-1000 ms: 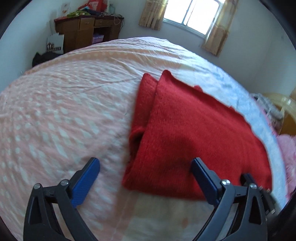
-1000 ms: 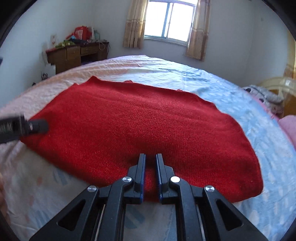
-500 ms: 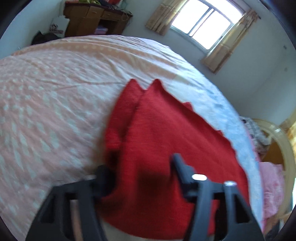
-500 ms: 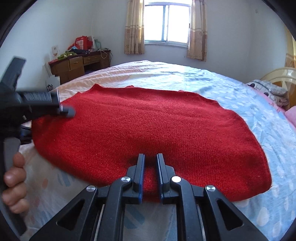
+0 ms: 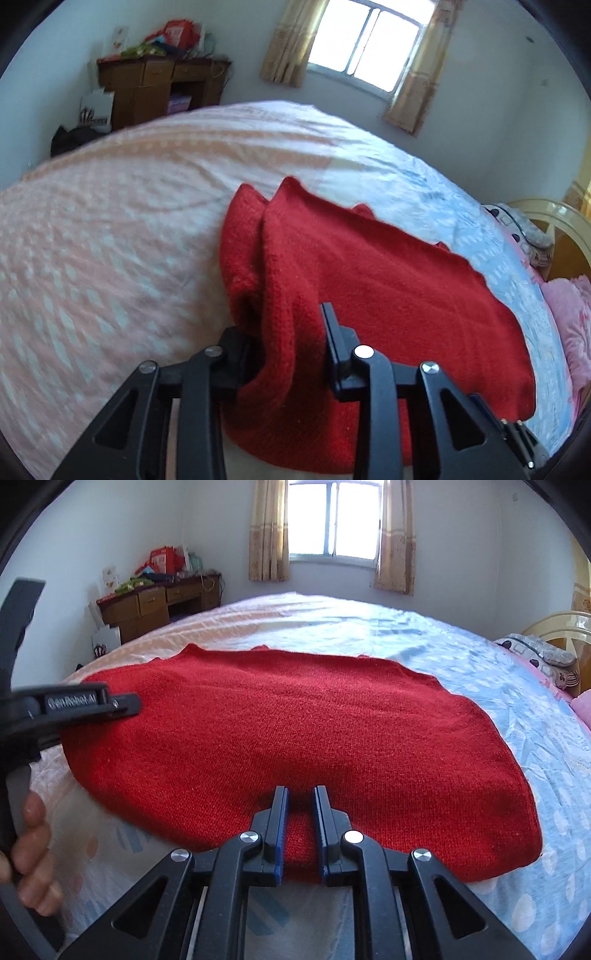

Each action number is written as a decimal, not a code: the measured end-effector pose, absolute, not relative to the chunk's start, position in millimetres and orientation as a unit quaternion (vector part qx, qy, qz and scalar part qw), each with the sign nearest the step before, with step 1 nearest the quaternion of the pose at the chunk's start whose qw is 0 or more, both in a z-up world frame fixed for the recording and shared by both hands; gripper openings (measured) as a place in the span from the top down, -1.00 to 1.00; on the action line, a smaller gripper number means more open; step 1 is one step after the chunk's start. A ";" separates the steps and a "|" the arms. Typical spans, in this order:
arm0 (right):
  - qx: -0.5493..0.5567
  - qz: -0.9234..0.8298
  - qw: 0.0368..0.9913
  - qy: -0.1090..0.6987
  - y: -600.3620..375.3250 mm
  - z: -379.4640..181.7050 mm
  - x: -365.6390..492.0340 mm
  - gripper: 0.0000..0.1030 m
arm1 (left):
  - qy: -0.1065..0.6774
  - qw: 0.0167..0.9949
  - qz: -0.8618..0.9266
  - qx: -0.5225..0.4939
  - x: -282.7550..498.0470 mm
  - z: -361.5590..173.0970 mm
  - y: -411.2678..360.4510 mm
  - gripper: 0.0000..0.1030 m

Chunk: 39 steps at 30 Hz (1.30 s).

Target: Fold small clothes

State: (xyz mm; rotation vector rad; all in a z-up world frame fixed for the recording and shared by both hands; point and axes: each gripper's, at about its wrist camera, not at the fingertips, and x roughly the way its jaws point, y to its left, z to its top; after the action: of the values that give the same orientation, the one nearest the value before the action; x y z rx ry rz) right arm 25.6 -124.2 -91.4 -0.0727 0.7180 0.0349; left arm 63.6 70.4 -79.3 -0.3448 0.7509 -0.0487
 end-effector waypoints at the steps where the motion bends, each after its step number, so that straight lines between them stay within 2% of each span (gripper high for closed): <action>1: -0.034 0.030 0.932 0.360 -123.4 -84.8 30.8 0.72 | 0.372 0.909 -0.022 -0.185 65.5 -85.9 76.4 0.30; 4: -0.029 0.076 0.929 0.361 -113.6 -58.9 50.7 0.72 | 0.365 0.897 -0.041 -0.244 62.7 -93.6 95.8 0.20; 5: -0.028 0.091 0.929 0.357 -106.7 -47.7 61.4 0.63 | 0.364 0.896 -0.043 -0.252 62.7 -94.8 96.2 0.20; 7: -0.016 0.122 0.924 0.361 -93.7 -34.0 82.2 0.04 | 0.354 0.896 -0.041 -0.264 58.4 -96.9 98.2 0.20; 8: -0.013 0.138 0.921 0.364 -85.0 -29.4 92.6 -0.44 | 0.350 0.898 -0.040 -0.266 55.7 -97.5 98.2 0.19; 9: -0.011 0.157 0.918 0.363 -75.1 -25.0 103.6 -0.54 | 0.346 0.898 -0.041 -0.268 53.6 -98.7 99.0 0.19; 14: -0.044 0.223 0.891 0.394 -20.2 -31.3 155.8 -0.54 | 0.333 0.895 -0.057 -0.291 47.6 -102.5 106.1 0.24; 19: -0.075 0.237 0.860 0.446 15.8 -64.1 192.0 -0.53 | 0.325 0.898 -0.063 -0.290 43.9 -102.0 102.6 0.27; 21: -0.089 0.255 0.842 0.467 27.7 -73.5 197.5 -0.53 | 0.322 0.896 -0.066 -0.297 43.0 -103.2 104.4 0.33; 28: -0.186 0.256 0.818 0.481 52.8 -88.9 198.0 -0.52 | 0.316 0.895 -0.072 -0.306 34.9 -103.4 106.0 0.31; 29: -0.194 0.251 0.818 0.480 53.5 -89.2 197.4 -0.40 | 0.315 0.895 -0.073 -0.307 34.1 -103.7 106.2 0.32; 30: -0.200 0.243 0.820 0.478 52.4 -89.3 197.1 -0.18 | 0.316 0.895 -0.073 -0.307 33.2 -103.2 105.7 0.32; 31: -0.198 0.242 0.821 0.477 49.1 -87.6 197.2 -0.09 | 0.317 0.896 -0.072 -0.304 32.1 -102.3 104.6 0.32; 33: -0.191 0.244 0.822 0.477 43.2 -85.6 197.2 0.22 | 0.319 0.896 -0.074 -0.300 34.8 -101.0 104.7 0.32; 36: -0.153 0.246 0.829 0.478 27.4 -77.5 195.8 0.49 | 0.325 0.897 -0.076 -0.288 36.2 -98.0 101.0 0.33; 39: -0.071 0.247 0.843 0.472 3.4 -71.9 193.4 0.56 | 0.333 0.905 -0.069 -0.256 34.9 -90.7 94.0 0.34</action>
State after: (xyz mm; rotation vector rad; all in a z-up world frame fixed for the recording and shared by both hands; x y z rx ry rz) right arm 193.4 3.4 -71.9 -0.1500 0.9967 0.5219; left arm 34.9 94.0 -90.7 -0.5281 0.6875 -0.1434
